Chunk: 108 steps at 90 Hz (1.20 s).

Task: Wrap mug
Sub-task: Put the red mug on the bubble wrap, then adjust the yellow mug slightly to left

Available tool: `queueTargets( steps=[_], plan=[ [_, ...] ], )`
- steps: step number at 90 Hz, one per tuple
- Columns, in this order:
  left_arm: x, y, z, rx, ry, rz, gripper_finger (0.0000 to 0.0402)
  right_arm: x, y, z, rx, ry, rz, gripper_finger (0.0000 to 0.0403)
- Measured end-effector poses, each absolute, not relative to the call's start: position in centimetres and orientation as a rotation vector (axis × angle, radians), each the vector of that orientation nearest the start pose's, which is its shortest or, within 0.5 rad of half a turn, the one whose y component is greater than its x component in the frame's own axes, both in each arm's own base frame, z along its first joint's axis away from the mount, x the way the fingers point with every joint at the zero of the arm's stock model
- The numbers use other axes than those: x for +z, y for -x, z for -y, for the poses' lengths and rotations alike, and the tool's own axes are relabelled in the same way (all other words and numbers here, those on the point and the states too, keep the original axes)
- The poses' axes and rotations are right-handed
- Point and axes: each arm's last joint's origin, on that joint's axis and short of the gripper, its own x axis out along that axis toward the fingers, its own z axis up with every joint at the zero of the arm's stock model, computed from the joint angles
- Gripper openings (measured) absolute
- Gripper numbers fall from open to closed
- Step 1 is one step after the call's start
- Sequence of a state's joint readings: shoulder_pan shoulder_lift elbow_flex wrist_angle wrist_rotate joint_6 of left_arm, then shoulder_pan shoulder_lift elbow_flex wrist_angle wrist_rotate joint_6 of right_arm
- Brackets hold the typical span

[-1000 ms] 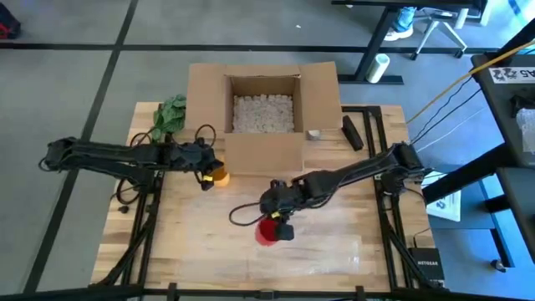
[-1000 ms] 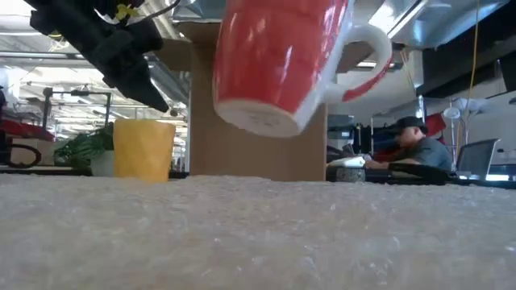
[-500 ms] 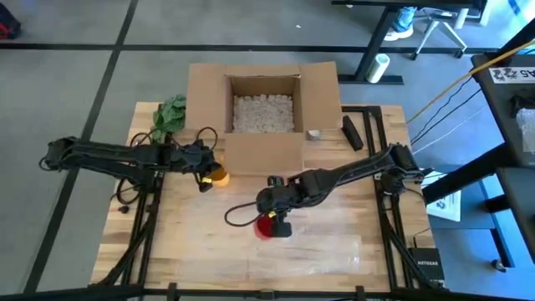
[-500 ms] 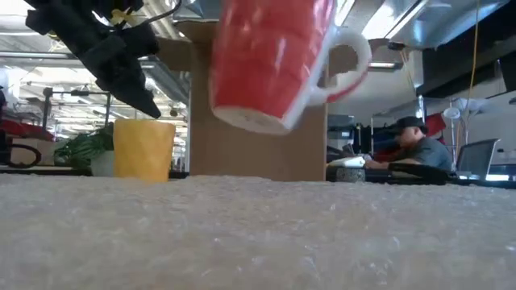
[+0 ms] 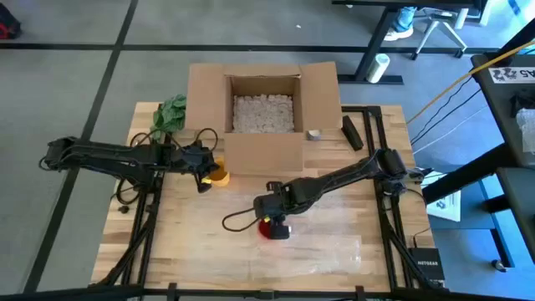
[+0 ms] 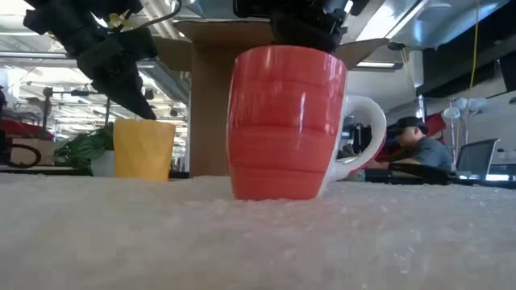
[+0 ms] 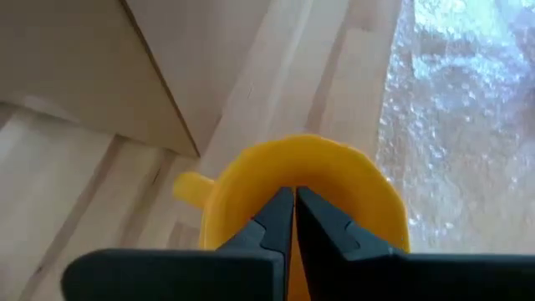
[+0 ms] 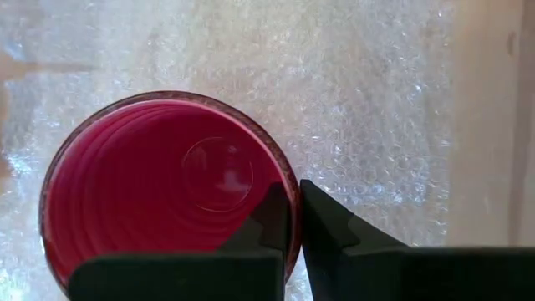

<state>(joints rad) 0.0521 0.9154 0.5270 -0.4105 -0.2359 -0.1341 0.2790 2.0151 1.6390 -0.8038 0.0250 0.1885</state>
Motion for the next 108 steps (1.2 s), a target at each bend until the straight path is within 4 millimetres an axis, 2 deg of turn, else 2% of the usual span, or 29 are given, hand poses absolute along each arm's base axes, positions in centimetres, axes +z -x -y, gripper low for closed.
queueTargets(
  steps=[12, 28, 47, 61, 78, 90, 101, 108],
  plan=[
    [20.7, -17.5, -1.6, 0.325, 0.051, -0.778, 0.0000, 21.9, -40.5, -11.6, 0.150, 0.028, -1.171, 0.0026],
    [20.7, -17.5, -1.6, 0.325, 0.052, -0.778, 0.0000, 22.3, -41.2, -11.8, 0.179, 0.013, -1.096, 0.0093],
    [20.7, -17.5, -1.6, 0.326, 0.052, -0.776, 0.0000, 24.4, -41.8, -12.0, 0.172, 0.011, -1.051, 0.0150],
    [20.8, -17.4, -1.7, 0.356, 0.030, -0.773, 0.0000, 26.8, -41.8, -11.9, 0.124, 0.043, -1.034, 0.0155],
    [23.0, -17.5, -1.8, 0.369, 0.010, -0.732, 0.0006, 27.5, -41.5, -11.8, 0.108, 0.071, -1.072, 0.0155],
    [24.1, -16.9, -2.2, 0.419, 0.053, -0.804, 0.0039, 27.3, -41.1, -11.5, 0.086, 0.099, -1.117, 0.0155],
    [23.9, -15.9, -2.7, 0.482, 0.117, -0.908, 0.0078, 27.2, -40.9, -11.4, 0.068, 0.116, -1.138, 0.0154],
    [23.9, -15.8, -2.7, 0.456, 0.158, -0.923, 0.0102, 27.3, -40.8, -11.4, 0.068, 0.120, -1.139, 0.0154]
  ],
)
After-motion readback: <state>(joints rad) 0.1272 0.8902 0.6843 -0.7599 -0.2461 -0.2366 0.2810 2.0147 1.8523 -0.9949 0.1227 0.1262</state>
